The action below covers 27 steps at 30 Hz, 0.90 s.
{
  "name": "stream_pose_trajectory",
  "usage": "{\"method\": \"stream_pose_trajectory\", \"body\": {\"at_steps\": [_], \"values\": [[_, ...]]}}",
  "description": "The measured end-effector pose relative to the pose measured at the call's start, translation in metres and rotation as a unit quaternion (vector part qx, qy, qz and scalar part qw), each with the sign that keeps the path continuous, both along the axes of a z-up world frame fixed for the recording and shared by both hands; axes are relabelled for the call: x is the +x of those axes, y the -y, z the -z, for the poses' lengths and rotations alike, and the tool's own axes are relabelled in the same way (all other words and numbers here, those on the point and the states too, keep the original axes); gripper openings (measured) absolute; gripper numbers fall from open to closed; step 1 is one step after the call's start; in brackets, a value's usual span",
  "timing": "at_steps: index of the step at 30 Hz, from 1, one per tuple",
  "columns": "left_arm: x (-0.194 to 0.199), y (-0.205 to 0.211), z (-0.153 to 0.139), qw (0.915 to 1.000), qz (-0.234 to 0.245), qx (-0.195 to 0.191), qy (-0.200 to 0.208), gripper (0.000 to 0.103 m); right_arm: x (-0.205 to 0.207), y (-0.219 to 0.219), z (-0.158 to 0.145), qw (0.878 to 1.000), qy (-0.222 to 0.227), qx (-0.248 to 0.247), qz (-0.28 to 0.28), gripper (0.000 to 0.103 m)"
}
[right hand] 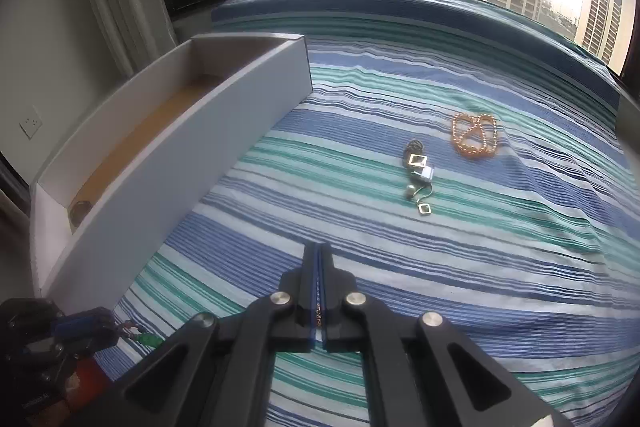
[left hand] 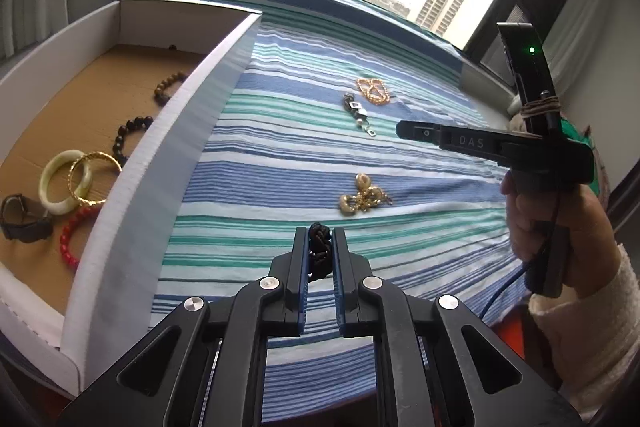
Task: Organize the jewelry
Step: 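Grasp the gold earrings with the right tool while the left tool holds the chain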
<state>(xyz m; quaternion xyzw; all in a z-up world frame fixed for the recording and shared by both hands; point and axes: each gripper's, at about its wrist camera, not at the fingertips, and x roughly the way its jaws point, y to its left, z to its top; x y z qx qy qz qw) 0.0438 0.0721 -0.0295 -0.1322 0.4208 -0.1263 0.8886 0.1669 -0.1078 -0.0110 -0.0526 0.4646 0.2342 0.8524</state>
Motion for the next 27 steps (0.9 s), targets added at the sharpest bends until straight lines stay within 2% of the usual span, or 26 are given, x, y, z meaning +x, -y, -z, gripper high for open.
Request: {"method": "stream_pose_trajectory", "body": {"at_steps": [8, 10, 12, 14, 21, 27], "values": [[-0.002, -0.007, 0.002, 0.9999, -0.007, -0.005, -0.008, 0.009, -0.006, 0.002, 0.016, 0.999, -0.031, 0.017, -0.011, 0.002], [-0.006, -0.01, 0.002, 0.9999, -0.009, -0.006, -0.01, 0.009, -0.006, 0.005, 0.02, 0.999, -0.041, 0.02, -0.009, 0.007], [-0.005, -0.009, 0.002, 0.9998, -0.012, -0.007, -0.012, 0.009, -0.006, 0.008, 0.023, 0.999, -0.046, 0.023, -0.005, 0.028], [-0.005, -0.011, 0.003, 0.9997, -0.015, -0.01, -0.014, 0.009, -0.006, 0.012, 0.024, 0.998, -0.049, 0.027, 0.001, 0.036], [-0.007, -0.018, 0.001, 0.9995, -0.023, -0.016, -0.011, 0.008, 0.008, 0.04, 0.022, 0.995, -0.071, 0.059, 0.032, 0.036], [-0.007, -0.02, 0.005, 0.9994, -0.024, -0.02, -0.015, 0.008, 0.021, 0.035, 0.059, 0.988, -0.151, 0.032, 0.024, 0.036]]}}
